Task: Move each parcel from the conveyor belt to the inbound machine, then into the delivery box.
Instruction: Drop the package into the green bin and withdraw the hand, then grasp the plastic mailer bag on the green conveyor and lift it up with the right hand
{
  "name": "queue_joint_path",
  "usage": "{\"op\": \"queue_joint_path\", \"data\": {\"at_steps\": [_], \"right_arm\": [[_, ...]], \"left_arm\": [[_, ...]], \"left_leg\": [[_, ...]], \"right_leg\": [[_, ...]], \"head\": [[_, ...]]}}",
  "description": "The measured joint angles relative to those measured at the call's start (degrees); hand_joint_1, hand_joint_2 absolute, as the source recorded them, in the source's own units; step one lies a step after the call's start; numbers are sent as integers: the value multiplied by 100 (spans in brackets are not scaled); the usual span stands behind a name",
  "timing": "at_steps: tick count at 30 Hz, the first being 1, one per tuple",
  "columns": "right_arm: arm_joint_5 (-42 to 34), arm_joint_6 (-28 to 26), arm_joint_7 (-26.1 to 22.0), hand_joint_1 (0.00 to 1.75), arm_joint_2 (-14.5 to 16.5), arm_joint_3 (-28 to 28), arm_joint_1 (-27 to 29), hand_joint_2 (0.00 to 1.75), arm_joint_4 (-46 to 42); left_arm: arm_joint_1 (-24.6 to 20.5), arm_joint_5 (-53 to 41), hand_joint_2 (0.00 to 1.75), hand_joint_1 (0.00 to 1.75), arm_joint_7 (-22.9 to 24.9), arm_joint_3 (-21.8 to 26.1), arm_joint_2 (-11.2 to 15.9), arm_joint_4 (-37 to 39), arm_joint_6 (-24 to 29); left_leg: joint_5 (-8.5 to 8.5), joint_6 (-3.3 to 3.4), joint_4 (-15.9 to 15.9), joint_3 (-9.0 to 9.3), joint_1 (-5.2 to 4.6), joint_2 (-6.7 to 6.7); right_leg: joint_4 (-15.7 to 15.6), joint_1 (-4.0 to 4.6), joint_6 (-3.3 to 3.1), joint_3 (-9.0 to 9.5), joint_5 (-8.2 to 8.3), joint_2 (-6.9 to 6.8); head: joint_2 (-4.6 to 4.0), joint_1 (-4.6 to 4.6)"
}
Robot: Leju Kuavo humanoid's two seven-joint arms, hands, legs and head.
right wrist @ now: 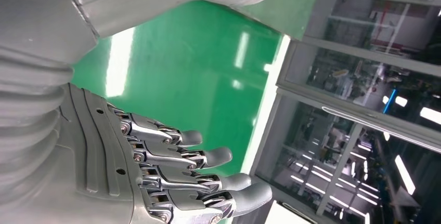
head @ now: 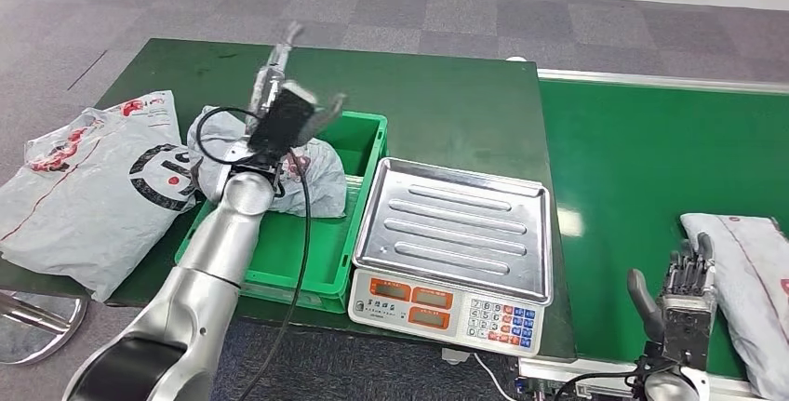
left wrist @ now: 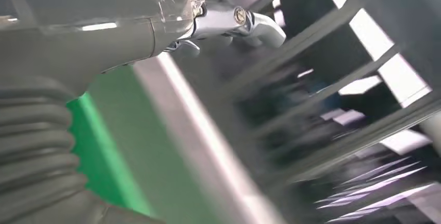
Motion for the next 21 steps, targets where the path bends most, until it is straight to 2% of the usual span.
{"op": "queue_joint_path", "data": {"at_steps": [3,7,9,11,14,16,18,21], "right_arm": [[-117,32,1,0,1,0,-20,175,-11],[-73,54,3,0,-8,0,-181,175,40],[64,-37,4,0,-20,0,-305,175,107],[166,-110,8,0,-37,0,-394,175,170],[595,-407,147,0,-134,2,-527,175,251],[947,-605,458,0,-299,3,-657,175,292],[1104,-649,759,0,-515,4,-794,175,328],[1139,-638,890,0,-769,3,-930,175,370]], "left_arm": [[415,1049,0,0,-531,2,-32,-573,169],[769,2054,0,0,-1553,-90,-91,-605,-546],[903,2163,87,0,-1846,-226,-148,-473,-731],[996,2261,175,0,-1906,-338,-203,-339,-870],[1039,2547,175,0,-1924,-489,-289,67,-1534],[1110,2614,175,0,-1924,-653,-360,387,-1913],[1220,2592,175,0,-1926,-841,-428,624,-1998],[1315,2574,175,0,-1933,-1022,-489,850,-1978]], "left_leg": [[-2,2,0,0,0,-1],[-3,4,1,0,-1,-2],[-2,4,2,1,-3,-1],[-2,5,3,1,-5,-1],[-2,6,4,2,-11,-3],[-1,8,5,1,-15,-4],[-2,10,5,1,-17,-4],[-7,16,5,2,-20,-2]], "right_leg": [[0,0,0,0,-5,0],[0,-2,1,1,-6,-4],[0,-3,2,2,-4,-4],[-1,-5,4,2,-2,-3],[-1,-11,6,3,-1,-4],[-1,-15,7,3,0,-5],[-1,-17,9,3,0,-4],[-2,-19,10,3,0,-2]], "head": [[0,0],[0,0],[0,0],[0,0],[0,0],[0,0],[0,1],[0,1]]}}
